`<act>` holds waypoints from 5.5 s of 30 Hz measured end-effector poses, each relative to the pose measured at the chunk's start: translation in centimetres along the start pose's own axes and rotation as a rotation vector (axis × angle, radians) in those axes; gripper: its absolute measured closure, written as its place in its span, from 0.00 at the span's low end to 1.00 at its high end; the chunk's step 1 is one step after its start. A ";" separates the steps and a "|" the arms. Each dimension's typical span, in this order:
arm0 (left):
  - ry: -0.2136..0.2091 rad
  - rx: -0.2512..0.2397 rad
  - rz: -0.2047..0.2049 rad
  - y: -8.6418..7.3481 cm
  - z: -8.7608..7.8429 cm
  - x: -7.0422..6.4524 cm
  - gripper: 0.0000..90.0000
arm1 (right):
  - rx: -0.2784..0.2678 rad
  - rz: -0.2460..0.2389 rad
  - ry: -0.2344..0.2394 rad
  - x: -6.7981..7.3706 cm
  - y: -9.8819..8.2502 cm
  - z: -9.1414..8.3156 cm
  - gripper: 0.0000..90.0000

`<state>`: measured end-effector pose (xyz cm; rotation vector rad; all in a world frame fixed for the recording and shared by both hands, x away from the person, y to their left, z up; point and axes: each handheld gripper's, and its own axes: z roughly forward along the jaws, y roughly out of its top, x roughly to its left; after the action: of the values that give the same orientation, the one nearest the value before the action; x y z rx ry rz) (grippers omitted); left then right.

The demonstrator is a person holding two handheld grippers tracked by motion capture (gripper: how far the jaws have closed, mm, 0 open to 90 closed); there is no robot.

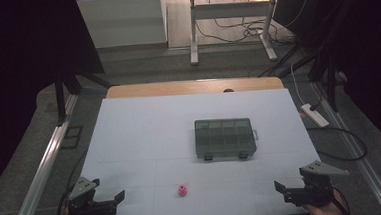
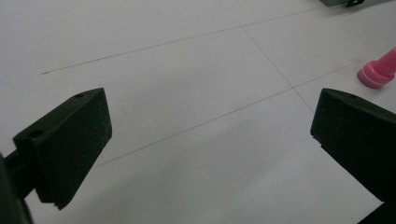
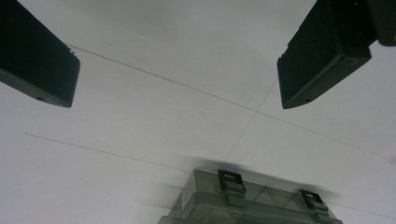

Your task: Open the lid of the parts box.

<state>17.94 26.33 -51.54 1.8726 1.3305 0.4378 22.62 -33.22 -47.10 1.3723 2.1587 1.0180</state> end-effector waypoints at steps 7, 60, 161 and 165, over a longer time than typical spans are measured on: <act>-0.014 -0.015 0.005 0.4 0.0 0.1 0.00 | 0.003 -0.005 0.000 -0.1 0.2 0.1 0.00; -0.250 -0.022 0.144 6.9 6.5 -2.3 0.00 | 0.026 -0.022 0.150 -0.9 4.0 4.0 0.00; -0.436 -0.002 0.315 13.3 18.8 -8.8 0.00 | 0.251 -0.160 0.139 -1.3 6.1 12.2 0.99; -0.443 -0.006 0.318 13.2 18.8 -8.8 0.00 | 0.235 -0.161 0.138 -1.3 6.2 12.0 0.99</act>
<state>35.43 9.00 -52.10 2.0344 0.7433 0.1663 34.82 -28.37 -50.46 1.2316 2.5128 0.8418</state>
